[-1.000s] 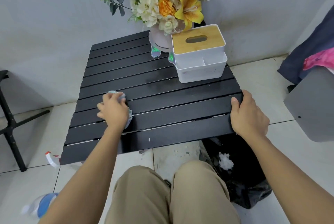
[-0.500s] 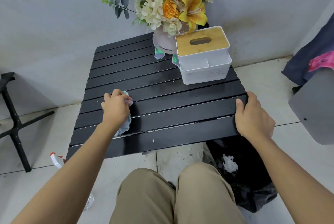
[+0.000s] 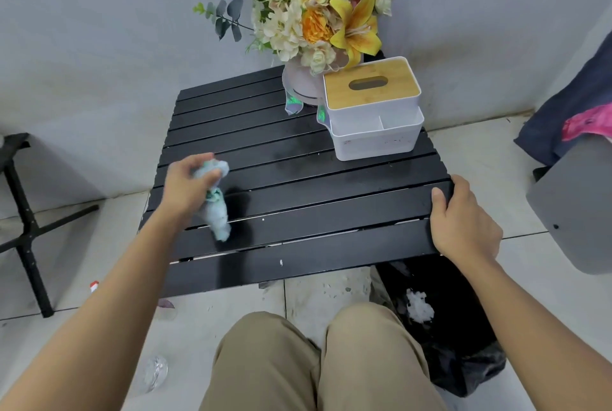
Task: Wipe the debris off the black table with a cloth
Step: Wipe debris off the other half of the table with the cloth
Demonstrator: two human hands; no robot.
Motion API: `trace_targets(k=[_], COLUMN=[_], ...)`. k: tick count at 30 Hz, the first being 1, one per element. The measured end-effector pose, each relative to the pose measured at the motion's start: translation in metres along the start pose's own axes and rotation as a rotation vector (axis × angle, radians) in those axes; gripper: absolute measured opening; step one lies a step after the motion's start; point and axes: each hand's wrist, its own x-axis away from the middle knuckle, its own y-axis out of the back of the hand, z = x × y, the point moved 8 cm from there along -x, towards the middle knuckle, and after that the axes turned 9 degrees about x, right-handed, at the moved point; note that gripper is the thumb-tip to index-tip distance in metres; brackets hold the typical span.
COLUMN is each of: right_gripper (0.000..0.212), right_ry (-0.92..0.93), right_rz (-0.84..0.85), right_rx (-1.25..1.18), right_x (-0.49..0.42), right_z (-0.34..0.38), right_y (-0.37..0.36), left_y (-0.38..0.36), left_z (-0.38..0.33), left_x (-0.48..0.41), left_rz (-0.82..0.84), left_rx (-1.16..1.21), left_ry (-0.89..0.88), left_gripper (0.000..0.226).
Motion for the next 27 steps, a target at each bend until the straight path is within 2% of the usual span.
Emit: trace_targets(k=[2, 4, 6, 9, 11, 13, 15, 17, 18, 20, 22, 25, 27], right_gripper=[0.047, 0.046, 0.046, 0.047, 0.047, 0.046, 0.045, 0.046, 0.046, 0.044, 0.043, 0.044, 0.038], right_ry=[0.004, 0.001, -0.002, 0.002, 0.002, 0.008, 0.003, 0.007, 0.018, 0.085, 0.174, 0.317, 0.437], right_rz=[-0.006, -0.01, -0.012, -0.013, -0.012, -0.011, -0.005, -0.014, -0.041, -0.155, -0.228, -0.194, -0.119], right_rx=[0.003, 0.008, 0.011, 0.025, 0.027, 0.026, 0.012, -0.001, 0.013, 0.087, 0.147, 0.105, 0.026], right_x=[-0.001, 0.0, 0.001, -0.002, -0.004, -0.005, -0.004, -0.002, 0.0, 0.003, 0.007, 0.016, 0.029], right_z=[0.0, 0.001, 0.0, 0.001, 0.001, 0.001, -0.001, 0.001, 0.003, 0.01, 0.025, 0.068, 0.109], right_y=[0.0, 0.0, 0.0, 0.0, 0.0, 0.0, 0.001, 0.004, 0.007, 0.012, 0.014, 0.009, -0.003], left_y=[0.019, 0.019, 0.002, -0.042, -0.081, -0.128, -0.173, -0.185, -0.176, -0.138, -0.089, -0.025, -0.007], left_z=[0.037, 0.058, 0.055, 0.037, 0.018, -0.005, -0.025, -0.037, -0.04, -0.038, -0.026, -0.005, 0.009], left_x=[-0.004, 0.01, 0.036, 0.074, 0.107, 0.144, 0.172, 0.179, 0.175, 0.152, 0.123, 0.078, 0.051], left_rz=[-0.102, -0.228, -0.326, -0.316, -0.266, -0.145, 0.097, 0.295, 0.316, 0.237, 0.116, -0.034, -0.091], left_rx=[-0.311, -0.511, -0.504, -0.482, -0.481, -0.45, -0.337, -0.109, 0.018, 0.207, 0.262, 0.129, -0.082], left_ry=[0.101, 0.15, 0.081, -0.033, -0.132, -0.282, -0.431, -0.464, -0.434, -0.305, -0.187, -0.136, -0.104], left_gripper=[0.042, 0.038, 0.034, 0.03, 0.031, 0.032, 0.031, 0.03, 0.03, 0.03, 0.034, 0.039, 0.04])
